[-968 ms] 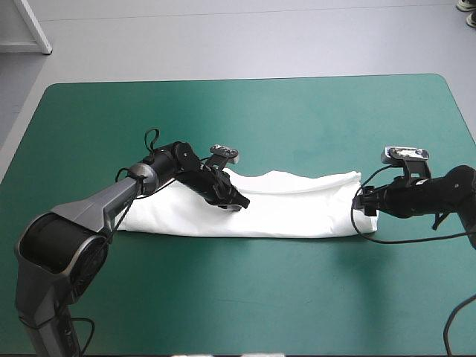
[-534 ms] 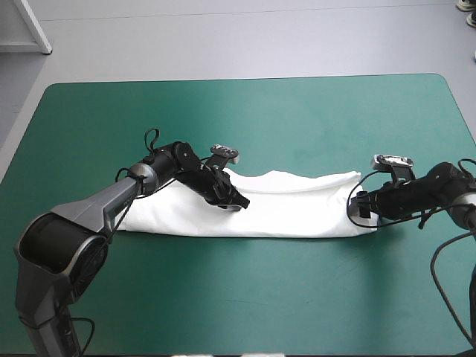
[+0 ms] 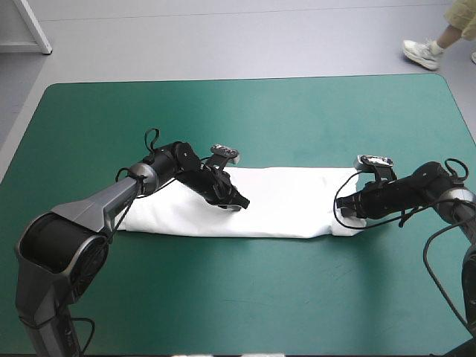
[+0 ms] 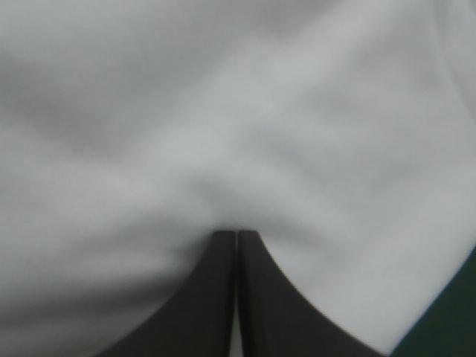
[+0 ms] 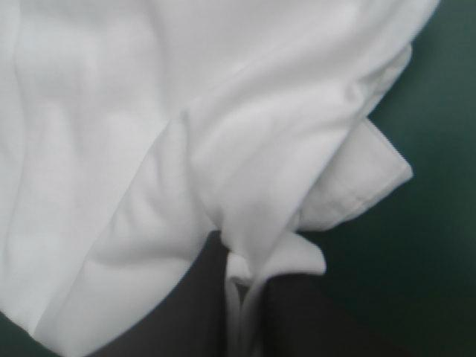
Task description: Fold the cloth
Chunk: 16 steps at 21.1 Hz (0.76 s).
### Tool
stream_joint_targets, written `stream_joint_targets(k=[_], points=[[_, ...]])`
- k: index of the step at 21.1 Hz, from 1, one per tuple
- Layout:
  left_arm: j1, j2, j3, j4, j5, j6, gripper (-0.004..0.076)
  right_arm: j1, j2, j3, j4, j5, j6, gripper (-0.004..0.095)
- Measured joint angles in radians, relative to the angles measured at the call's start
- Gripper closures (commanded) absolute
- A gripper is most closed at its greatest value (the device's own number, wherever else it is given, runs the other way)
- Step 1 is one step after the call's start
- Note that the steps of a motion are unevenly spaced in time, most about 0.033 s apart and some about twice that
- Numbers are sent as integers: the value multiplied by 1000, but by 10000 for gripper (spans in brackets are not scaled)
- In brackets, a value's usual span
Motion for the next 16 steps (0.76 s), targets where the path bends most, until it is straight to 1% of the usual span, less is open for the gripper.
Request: stream_joint_targets(k=[3,7,10,12,16], points=[[0,0,0,0,0,0,705,1,1,-42,-5,14,-7,923],[0,0,0,0,-4,0,705,1,-36,-136,-1,64,2,923],[0,0,0,-1,-17,0,705,7,-87,-229,31,153,7,923],[-3,0,0,-3,-30,-1,705,32,-96,-267,35,184,24,923],[-7,0,1,-4,-62,-1,705,106,-98,-311,4,191,73,923]])
